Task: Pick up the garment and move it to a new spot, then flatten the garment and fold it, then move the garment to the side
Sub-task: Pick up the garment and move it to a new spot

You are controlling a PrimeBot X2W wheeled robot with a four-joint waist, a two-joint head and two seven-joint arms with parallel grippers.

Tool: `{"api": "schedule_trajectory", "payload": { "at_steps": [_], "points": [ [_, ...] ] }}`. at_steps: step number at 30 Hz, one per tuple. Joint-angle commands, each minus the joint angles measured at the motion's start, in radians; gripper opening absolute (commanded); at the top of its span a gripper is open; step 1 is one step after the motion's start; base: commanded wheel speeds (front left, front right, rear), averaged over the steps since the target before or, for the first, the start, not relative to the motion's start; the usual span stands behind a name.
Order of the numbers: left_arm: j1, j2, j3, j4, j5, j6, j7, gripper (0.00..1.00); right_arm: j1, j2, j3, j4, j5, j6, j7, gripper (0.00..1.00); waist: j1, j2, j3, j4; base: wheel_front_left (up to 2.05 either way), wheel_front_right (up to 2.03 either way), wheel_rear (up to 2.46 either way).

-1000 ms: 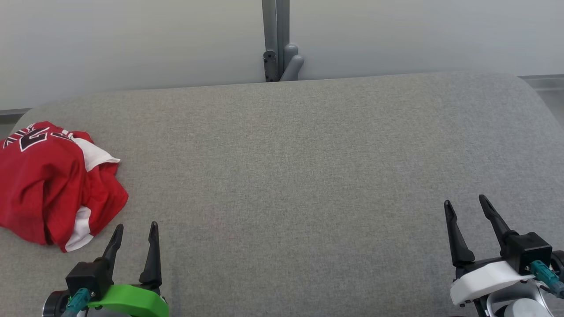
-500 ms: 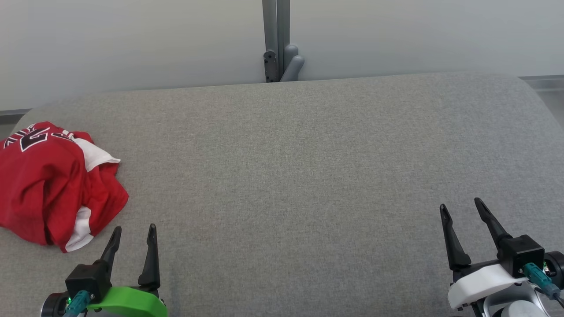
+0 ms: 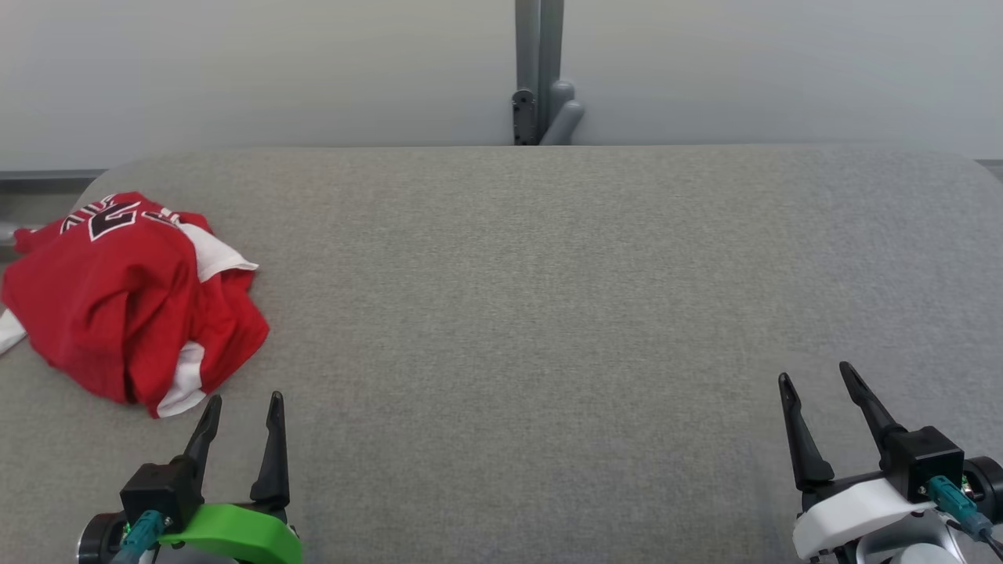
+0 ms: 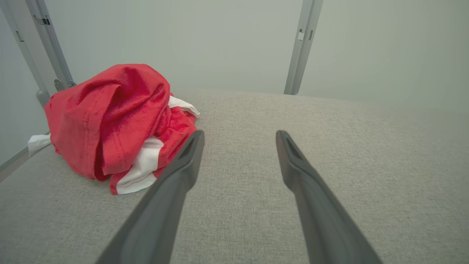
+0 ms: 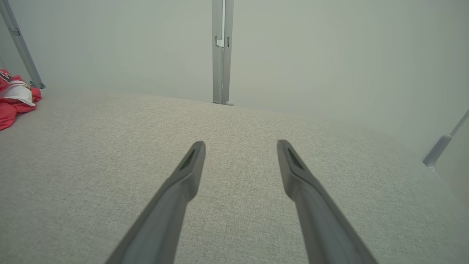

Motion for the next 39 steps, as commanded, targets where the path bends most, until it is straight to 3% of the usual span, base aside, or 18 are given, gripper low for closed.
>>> {"api": "schedule_trajectory", "payload": {
  "at_steps": [1, 11, 18, 28, 31, 39],
  "points": [
    [-0.004, 0.004, 0.004, -0.002, -0.002, 0.000, -0.001, 1.00, 0.006, 0.002, 0.003, -0.003, 0.005, 0.000, -0.003, 1.00, 0.0000, 0.0000, -0.006, 0.061, 0.00, 0.00, 0.00],
    [0.029, 0.017, 0.071, 0.003, -0.005, 0.000, -0.001, 1.00, -0.022, 0.018, 0.061, 0.014, 0.014, 0.000, -0.003, 1.00, 0.0000, 0.0000, -0.033, 0.275, 0.00, 0.00, 0.00],
    [0.050, 0.012, 0.112, -0.002, -0.007, 0.000, -0.001, 1.00, -0.026, 0.017, 0.092, 0.025, 0.021, 0.000, -0.003, 1.00, 0.0000, 0.0000, -0.046, 0.349, 0.00, 0.00, 0.00],
    [-0.021, -0.017, 0.133, 0.012, -0.048, 0.000, 0.000, 1.00, -0.057, -0.013, 0.123, 0.010, 0.021, 0.000, -0.003, 1.00, 0.0000, 0.0000, 0.026, 0.318, 0.00, 0.00, 0.00],
    [-0.106, -0.018, 0.112, 0.055, -0.087, 0.000, 0.000, 1.00, -0.093, -0.034, 0.130, -0.002, 0.013, 0.000, -0.003, 1.00, 0.0000, 0.0000, 0.109, 0.291, 0.00, 0.00, 0.00],
    [-0.418, 0.049, -0.023, 0.275, -0.227, 0.000, 0.039, 1.00, -0.207, -0.085, 0.158, -0.021, 0.001, 0.000, -0.003, 1.00, 0.0000, 0.0000, 0.324, 0.230, 0.00, 0.00, 0.00]
  ]
}}
